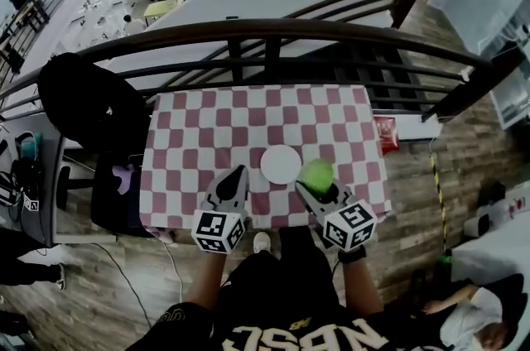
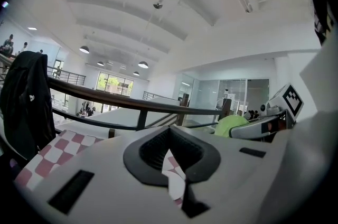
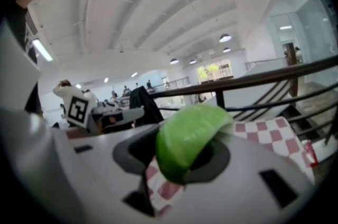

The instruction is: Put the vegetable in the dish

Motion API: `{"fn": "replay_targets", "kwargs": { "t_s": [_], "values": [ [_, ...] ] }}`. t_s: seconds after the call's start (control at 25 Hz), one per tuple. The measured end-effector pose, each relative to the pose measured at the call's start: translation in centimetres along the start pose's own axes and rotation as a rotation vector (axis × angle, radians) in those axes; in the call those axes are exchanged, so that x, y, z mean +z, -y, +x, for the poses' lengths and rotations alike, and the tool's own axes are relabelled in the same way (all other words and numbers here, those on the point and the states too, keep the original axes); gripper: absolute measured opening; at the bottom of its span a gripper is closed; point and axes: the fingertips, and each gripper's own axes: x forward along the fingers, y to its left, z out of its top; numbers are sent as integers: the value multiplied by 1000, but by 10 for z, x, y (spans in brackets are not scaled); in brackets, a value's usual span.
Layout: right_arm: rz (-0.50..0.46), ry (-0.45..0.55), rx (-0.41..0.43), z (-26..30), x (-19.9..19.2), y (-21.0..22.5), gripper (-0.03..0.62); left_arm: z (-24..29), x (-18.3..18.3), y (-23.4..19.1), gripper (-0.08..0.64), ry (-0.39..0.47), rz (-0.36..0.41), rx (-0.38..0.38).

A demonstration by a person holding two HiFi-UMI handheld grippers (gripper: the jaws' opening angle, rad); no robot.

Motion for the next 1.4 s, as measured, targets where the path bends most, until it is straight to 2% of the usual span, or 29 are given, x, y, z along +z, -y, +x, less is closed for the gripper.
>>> {"fn": "replay_targets", "kwargs": {
  "t_s": [0.16, 0.24, 0.32, 0.52, 0.68, 0.84, 1.0, 1.2, 1.4],
  "values": [
    [4, -116, -1, 15, -33, 27, 155, 14, -29, -5, 18, -63, -23, -7],
    [-6, -193, -20, 31, -54, 47, 155, 25, -41, -14, 18, -75, -89, 15],
    [28, -236, -9, 51, -72, 60, 155, 35, -52, -23, 18, -82, -140, 40],
    [179, -250, 74, 95, -110, 69, 155, 54, -94, -28, 18, -162, -163, 35],
    [290, -237, 185, 128, -130, 62, 153, 61, -113, -43, 18, -197, -178, 57],
    [444, -193, 280, 156, -140, 59, 153, 67, -124, -61, 18, -223, -157, 71],
    [634, -136, 350, 178, -143, 63, 152, 71, -131, -87, 18, -238, -154, 124],
    [678, -159, 338, 196, -155, 67, 152, 78, -140, -101, 18, -267, -137, 124],
    [705, -198, 317, 200, -167, 71, 152, 89, -174, -93, 20, -354, -58, 34]
  ]
}}
